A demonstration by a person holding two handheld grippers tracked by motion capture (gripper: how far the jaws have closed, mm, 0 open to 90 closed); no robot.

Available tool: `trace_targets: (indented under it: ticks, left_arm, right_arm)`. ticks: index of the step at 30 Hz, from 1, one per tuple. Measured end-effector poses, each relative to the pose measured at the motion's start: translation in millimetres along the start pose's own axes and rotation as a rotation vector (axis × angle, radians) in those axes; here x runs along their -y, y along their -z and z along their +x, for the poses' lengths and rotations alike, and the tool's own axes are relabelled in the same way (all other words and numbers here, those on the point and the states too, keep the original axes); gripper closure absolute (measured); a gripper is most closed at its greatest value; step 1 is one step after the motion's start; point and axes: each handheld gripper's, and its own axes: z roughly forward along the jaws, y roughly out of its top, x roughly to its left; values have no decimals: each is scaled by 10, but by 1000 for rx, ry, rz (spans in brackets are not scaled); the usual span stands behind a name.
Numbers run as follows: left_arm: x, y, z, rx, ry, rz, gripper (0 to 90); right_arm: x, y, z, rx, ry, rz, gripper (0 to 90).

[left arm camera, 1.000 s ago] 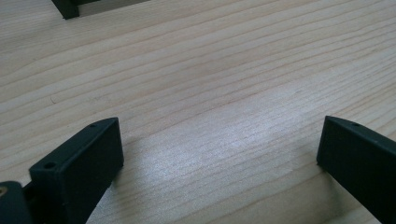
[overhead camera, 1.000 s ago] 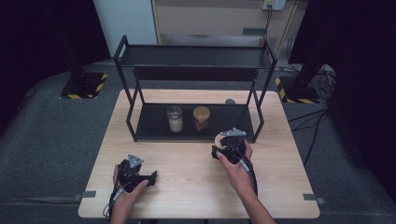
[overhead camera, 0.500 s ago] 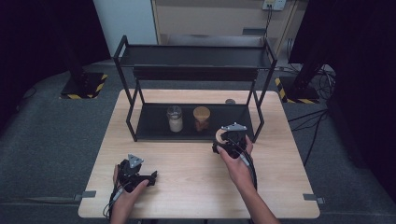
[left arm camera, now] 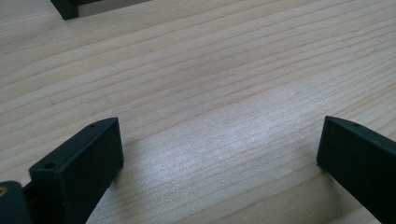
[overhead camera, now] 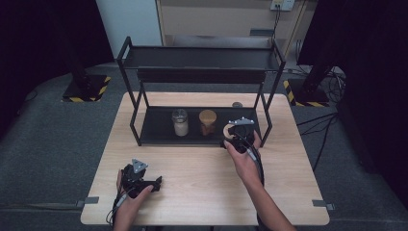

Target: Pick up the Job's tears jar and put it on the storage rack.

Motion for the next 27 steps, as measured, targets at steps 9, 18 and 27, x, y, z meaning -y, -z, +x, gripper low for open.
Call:
trace_targets:
  ticks: [9,18,27]
  left_arm:
    - [0,0,0,0,0,0,0]
    - [0,0,0,0,0,0,0]
    - [0,0,0,0,0,0,0]
  right_arm:
    - [-102,-83,-16,13,-23,-5,256]
    - [-220,-201,-25,30,-8,0,256]
    - [-279,-321,-97,54,-6,8,256]
